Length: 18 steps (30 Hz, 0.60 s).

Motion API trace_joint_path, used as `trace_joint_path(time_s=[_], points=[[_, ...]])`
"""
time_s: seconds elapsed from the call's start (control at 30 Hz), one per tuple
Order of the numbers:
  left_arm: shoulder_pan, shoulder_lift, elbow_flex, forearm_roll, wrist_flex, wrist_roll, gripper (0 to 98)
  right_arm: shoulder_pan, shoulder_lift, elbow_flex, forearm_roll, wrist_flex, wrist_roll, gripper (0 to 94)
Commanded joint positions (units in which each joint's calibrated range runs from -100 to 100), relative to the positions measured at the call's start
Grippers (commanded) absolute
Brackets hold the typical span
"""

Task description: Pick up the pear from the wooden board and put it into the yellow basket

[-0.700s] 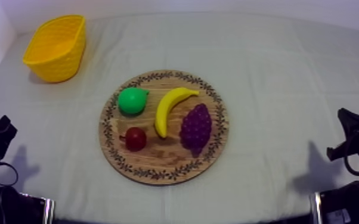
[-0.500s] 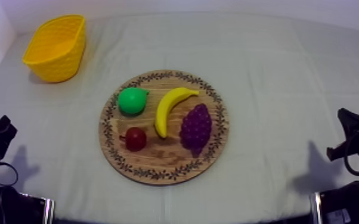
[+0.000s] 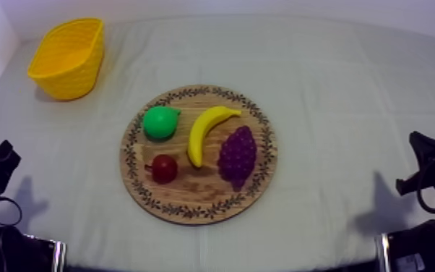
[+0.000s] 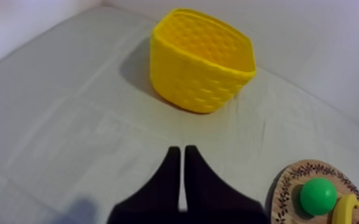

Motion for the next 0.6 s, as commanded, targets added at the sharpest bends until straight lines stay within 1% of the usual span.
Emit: trace_joint_path(time_s=[0.0, 0.1, 0.17, 0.37, 0.57], points=[[0.0, 0.0, 0.0, -0.01, 0.0, 0.0, 0.1, 0.0, 0.0, 0.0, 0.0, 0.0, 0.0, 0.4], [0.1, 0.0, 0.0, -0.01, 0.0, 0.7, 0.1, 0.0, 0.0, 0.0, 0.0, 0.0, 0.0, 0.4], [1.3, 0.0, 0.0, -0.01, 0.0, 1.0, 0.1, 0.0, 0.0, 0.0, 0.0, 0.0, 0.0, 0.4], [8.4, 0.0, 0.0, -0.01, 0.0, -0.3, 0.1, 0.0, 0.0, 0.0, 0.0, 0.0, 0.0, 0.4], [14.5, 0.0, -0.4, 0.21, 0.0, 0.8, 0.1, 0.0, 0.0, 0.0, 0.0, 0.0, 0.0, 0.4]])
